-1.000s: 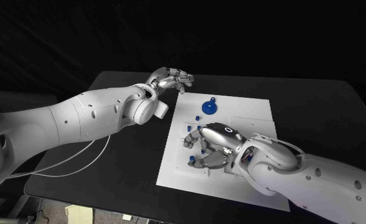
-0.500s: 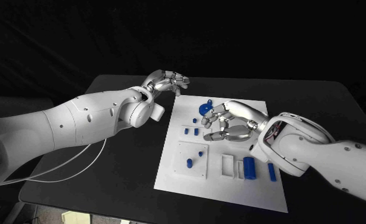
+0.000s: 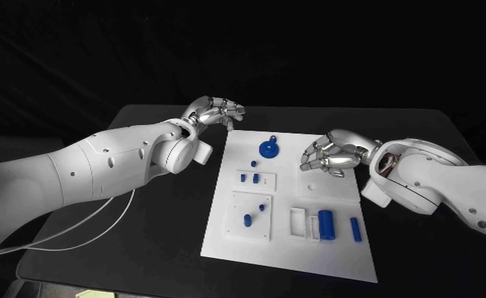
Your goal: Assemble the parts on the task board
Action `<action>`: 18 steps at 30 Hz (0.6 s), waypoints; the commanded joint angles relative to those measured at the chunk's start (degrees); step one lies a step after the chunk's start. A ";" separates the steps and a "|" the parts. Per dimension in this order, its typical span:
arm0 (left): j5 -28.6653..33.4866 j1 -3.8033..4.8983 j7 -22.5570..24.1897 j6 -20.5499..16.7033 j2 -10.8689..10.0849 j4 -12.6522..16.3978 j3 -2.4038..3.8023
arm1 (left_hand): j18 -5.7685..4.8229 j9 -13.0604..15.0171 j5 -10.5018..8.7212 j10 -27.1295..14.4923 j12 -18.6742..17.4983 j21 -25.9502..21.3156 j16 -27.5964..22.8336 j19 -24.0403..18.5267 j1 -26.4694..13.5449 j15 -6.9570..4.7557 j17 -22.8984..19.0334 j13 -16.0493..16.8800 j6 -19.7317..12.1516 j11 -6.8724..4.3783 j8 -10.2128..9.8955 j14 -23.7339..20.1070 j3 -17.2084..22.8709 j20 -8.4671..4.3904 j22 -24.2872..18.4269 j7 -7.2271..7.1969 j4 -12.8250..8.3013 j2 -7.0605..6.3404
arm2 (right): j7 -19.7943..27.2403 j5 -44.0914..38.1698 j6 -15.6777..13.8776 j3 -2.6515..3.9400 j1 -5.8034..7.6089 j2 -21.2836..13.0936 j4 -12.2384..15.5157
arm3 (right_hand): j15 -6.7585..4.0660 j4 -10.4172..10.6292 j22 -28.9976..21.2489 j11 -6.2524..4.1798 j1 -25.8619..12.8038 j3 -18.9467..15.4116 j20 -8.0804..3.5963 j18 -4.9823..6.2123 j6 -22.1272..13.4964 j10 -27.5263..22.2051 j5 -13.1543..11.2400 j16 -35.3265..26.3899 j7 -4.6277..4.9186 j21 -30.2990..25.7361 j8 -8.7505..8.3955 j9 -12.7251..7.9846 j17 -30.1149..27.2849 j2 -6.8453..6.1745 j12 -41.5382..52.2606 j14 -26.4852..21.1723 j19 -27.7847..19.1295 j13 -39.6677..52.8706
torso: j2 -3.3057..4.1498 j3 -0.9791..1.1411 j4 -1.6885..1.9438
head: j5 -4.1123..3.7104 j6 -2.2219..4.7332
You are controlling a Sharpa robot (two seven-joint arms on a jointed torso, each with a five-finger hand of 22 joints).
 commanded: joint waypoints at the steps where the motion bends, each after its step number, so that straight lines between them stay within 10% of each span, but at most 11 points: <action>1: 0.10 0.00 0.49 0.64 -0.14 0.26 0.01 | 1.09 -0.06 -0.39 -0.36 0.28 -0.25 -0.19 0.32 -0.20 0.23 0.10 0.09 0.03 0.00 0.21 -0.07 -0.15 -0.76 0.09 0.44 0.33 0.11 | -8.39 3.22 10.29 -0.07 0.01 -0.63 0.03 | -0.37 1.08 1.22 -0.45 -1.28 0.25 -0.33 6.03 0.43 0.18 -0.07 2.22 -0.28 1.06 0.28 0.51 1.64 0.32 4.54 0.86 1.06 3.91 | -0.09 0.08 -0.01 | -0.34 0.10; 9: 0.22 -0.31 0.47 0.91 -0.87 1.05 -0.08 | 1.09 -0.07 -0.42 -0.36 0.29 -0.25 -0.19 0.34 -0.29 0.24 0.12 0.11 0.03 0.00 0.22 -0.05 -0.22 -0.75 0.12 0.44 0.37 0.03 | -13.42 7.69 17.93 -0.52 0.46 -3.34 0.55 | -0.83 4.69 1.18 -0.92 -6.57 0.18 -1.28 6.03 1.01 1.19 0.12 6.44 -0.80 3.00 0.94 2.26 4.25 2.09 11.37 1.16 1.82 10.00 | -0.47 0.09 -0.23 | -1.39 -0.13; 18: 0.25 -0.47 0.40 0.76 -1.88 2.17 -0.30 | 1.10 -0.07 -0.46 -0.38 0.30 -0.27 -0.21 0.35 -0.33 0.23 0.16 0.13 0.02 -0.01 0.25 -0.05 -0.31 -0.75 0.16 0.43 0.36 -0.19 | -18.95 7.09 19.50 -3.48 3.00 -4.63 2.06 | -0.91 6.12 1.17 -1.00 -9.61 -0.29 -1.69 6.03 0.69 0.79 -1.01 7.29 -0.88 3.74 0.88 3.03 4.62 2.32 11.83 0.86 1.59 11.14 | -1.40 -0.23 -0.82 | -4.80 -1.13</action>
